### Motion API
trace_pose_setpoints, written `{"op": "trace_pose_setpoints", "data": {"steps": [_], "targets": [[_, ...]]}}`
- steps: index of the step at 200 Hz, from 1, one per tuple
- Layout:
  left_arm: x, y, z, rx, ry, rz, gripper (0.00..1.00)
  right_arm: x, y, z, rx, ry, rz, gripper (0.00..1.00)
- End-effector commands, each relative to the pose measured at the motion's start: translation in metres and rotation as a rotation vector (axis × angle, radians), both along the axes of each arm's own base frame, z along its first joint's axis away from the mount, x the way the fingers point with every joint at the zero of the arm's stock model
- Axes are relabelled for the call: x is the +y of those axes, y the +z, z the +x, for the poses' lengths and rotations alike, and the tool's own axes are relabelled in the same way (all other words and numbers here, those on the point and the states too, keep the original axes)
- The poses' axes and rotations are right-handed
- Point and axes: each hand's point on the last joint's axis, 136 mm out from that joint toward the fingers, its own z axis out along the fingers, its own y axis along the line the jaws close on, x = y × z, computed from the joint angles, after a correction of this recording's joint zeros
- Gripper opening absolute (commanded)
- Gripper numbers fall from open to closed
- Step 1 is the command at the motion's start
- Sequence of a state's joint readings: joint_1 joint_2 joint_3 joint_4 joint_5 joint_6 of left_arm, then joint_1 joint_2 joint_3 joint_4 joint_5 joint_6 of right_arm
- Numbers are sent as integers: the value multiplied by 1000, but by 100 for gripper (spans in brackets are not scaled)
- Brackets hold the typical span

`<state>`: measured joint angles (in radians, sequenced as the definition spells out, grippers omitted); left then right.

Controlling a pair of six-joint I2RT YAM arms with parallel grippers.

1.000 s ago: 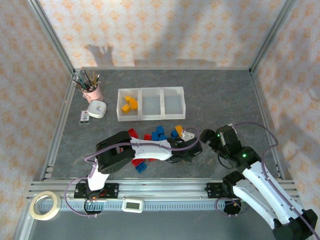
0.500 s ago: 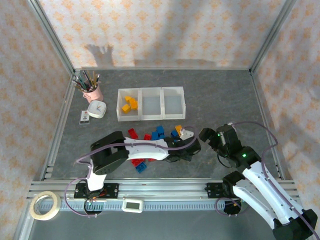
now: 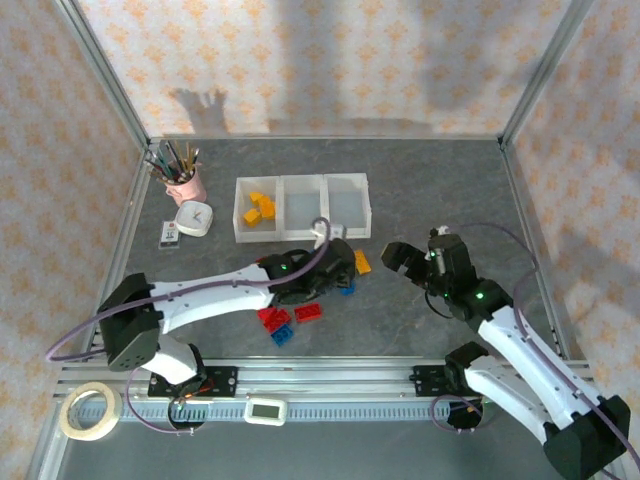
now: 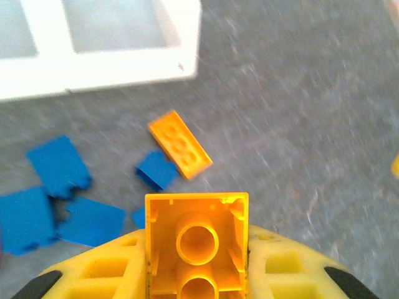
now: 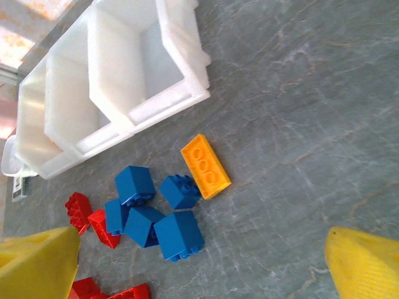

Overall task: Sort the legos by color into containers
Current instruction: Pick up the lego from the middle-left of the table, then place the lego in the container.

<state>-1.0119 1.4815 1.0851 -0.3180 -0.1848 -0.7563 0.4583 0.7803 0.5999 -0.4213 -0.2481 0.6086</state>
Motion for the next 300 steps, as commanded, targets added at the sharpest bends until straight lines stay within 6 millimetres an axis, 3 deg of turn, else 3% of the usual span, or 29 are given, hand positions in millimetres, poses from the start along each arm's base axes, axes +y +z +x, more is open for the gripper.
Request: {"op": "trace_pose_setpoints", "data": {"steps": [1,39,66,110,150,176,193,214,229,266,300], "targets": [[40,23,18,-83,96,49,17,25,30,15,-110,90,46,100],[102,42,55,-117,241,70,17,55,34,24,-139,163,76,100],[137,41,81,-113,316,78,17,79,40,27,-178,226,111,100],[194,16,129,-73,449,161,17,108,40,36,-206,278,106,100],[225,-15,174,-23,509,213,17,113,32,44,-199,268,98,100],[247,-25,197,-16,570,270,18,112,28,46,-195,260,87,100],[252,-30,209,-14,575,291,22,111,27,46,-193,258,81,100],[252,-35,216,3,570,325,37,108,26,46,-193,248,67,100],[250,-35,219,8,560,322,42,106,28,47,-198,241,59,100],[247,-19,217,-15,550,294,55,101,32,50,-206,223,28,100],[234,2,206,-13,506,205,57,91,32,50,-206,192,-13,100]]}}
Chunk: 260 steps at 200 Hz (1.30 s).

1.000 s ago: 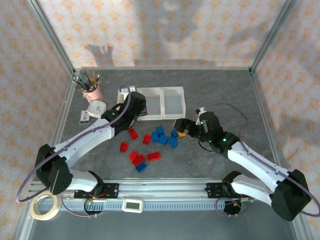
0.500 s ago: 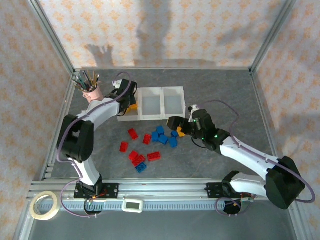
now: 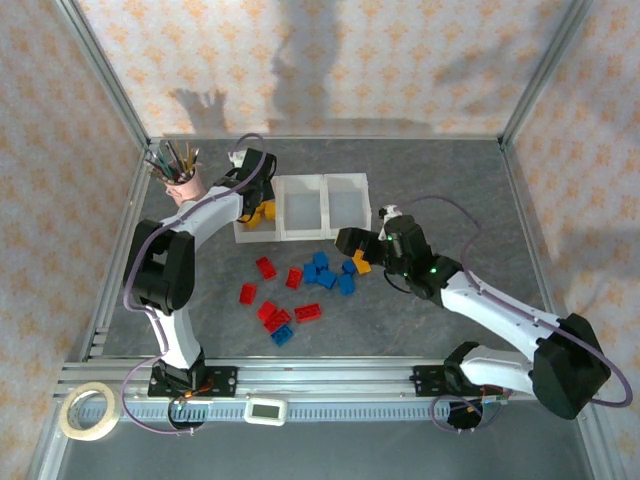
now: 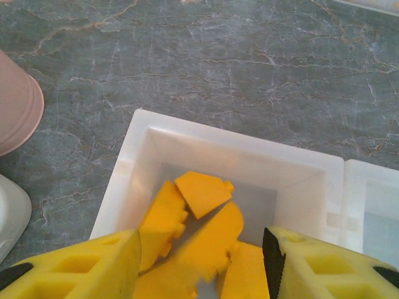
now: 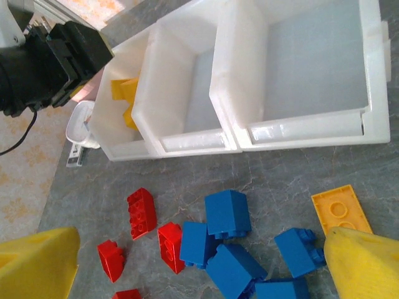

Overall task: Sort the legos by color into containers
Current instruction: Place the lego in the container, then pick up the lego from the center of the table.

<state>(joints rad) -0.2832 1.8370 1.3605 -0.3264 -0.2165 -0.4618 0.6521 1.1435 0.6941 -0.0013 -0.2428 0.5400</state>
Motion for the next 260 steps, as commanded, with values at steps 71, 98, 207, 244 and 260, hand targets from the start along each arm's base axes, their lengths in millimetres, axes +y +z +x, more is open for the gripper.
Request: {"op": "trace_pose_setpoints", "data": {"steps": [71,98,207,244,260], "targets": [[-108,68,-86,-91,-229,-275,58,-56,-9,-8,55,-184,-114,100],[-147,69,-117,-97,-279,-370,59,-78,-19,-18,91,-233,-114,100],[-288,39,-191,-24,-399,-572,61,-128,-46,-58,220,-366,-132,100],[-319,19,-200,17,-402,-582,62,-138,-52,-63,225,-411,-136,100],[-325,9,-201,31,-395,-570,63,-139,-55,-62,225,-424,-135,100]]}}
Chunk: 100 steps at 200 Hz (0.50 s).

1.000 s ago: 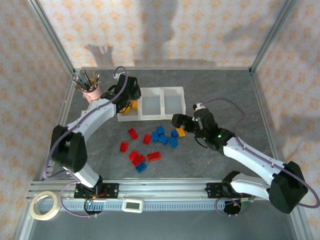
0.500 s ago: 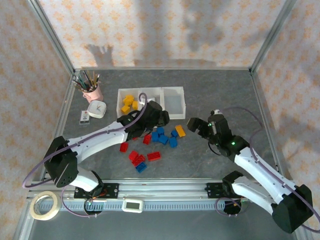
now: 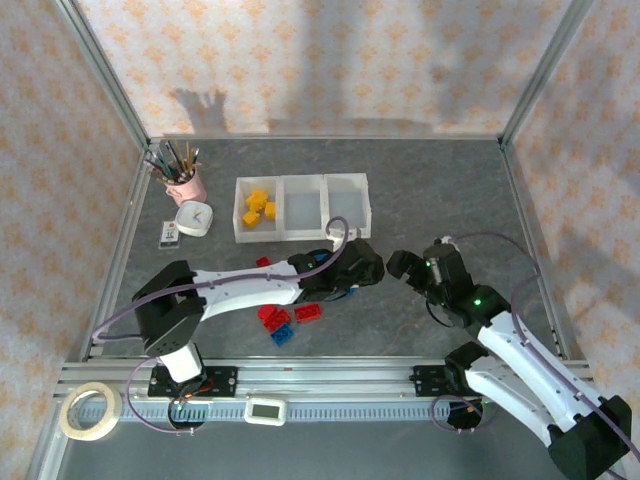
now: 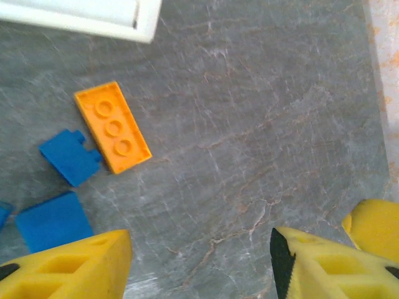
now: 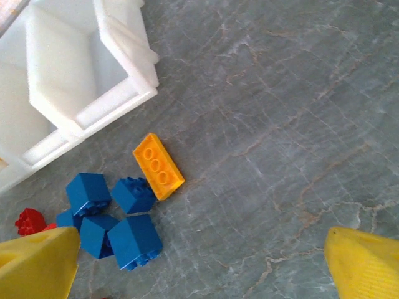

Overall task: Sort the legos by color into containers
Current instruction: Pick up the lego from the center of the table.

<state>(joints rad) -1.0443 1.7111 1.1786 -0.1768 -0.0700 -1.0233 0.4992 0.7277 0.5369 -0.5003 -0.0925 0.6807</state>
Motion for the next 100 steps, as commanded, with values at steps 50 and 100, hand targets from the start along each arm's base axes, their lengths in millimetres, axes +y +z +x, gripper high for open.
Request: {"op": "trace_pose_setpoints", "data": {"steps": [50,100], "targets": [[-23,-28,7,22,73,8,65,-23,-11,9,19,-101,-6,100],[-40,-52,17,36,61,77,67,-33,-17,15,21,-127,7,100]]}}
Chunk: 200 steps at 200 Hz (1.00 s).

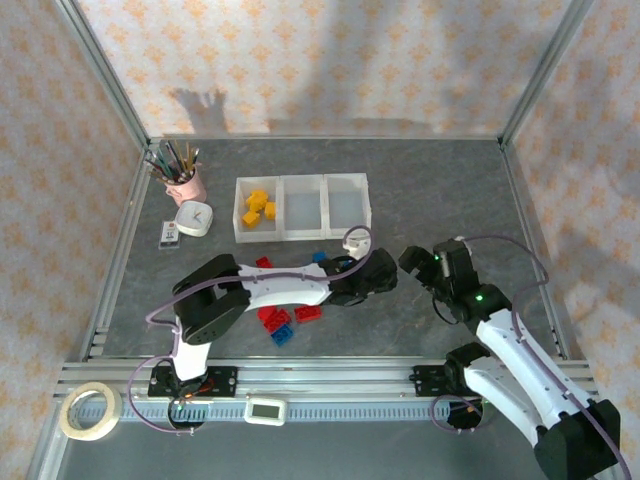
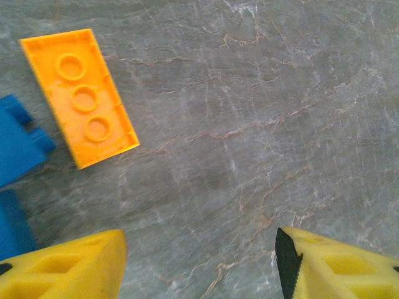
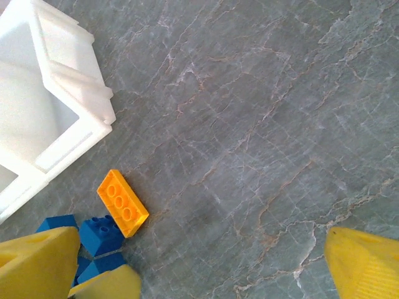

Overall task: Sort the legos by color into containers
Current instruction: Pick up the lego from the center of the table.

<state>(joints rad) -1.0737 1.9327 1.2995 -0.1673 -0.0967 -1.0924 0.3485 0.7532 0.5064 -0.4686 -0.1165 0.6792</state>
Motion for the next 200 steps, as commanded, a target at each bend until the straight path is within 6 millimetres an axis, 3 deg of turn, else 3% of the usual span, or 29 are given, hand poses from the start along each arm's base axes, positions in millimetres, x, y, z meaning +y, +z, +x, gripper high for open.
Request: {"op": "trace_pose_setpoints", "data": {"steps": [1,44,94,128,200], "targets": [[-7,-1,9,-20,22,28,67,-2,-4,2,-7,6,2,100],[0,-22,15,-9,51,110,70,-6,-5,3,-6,0,-1,100],[34,-44,22,1,120,228,75,-7,-5,5,-7,2,2,100],[49,-46,32,-32,165,296,78,-7,-5,5,-10,3,3,100],[37,-59,60,-49,172,364,77,-6,-5,6,-15,1,21,100]]}}
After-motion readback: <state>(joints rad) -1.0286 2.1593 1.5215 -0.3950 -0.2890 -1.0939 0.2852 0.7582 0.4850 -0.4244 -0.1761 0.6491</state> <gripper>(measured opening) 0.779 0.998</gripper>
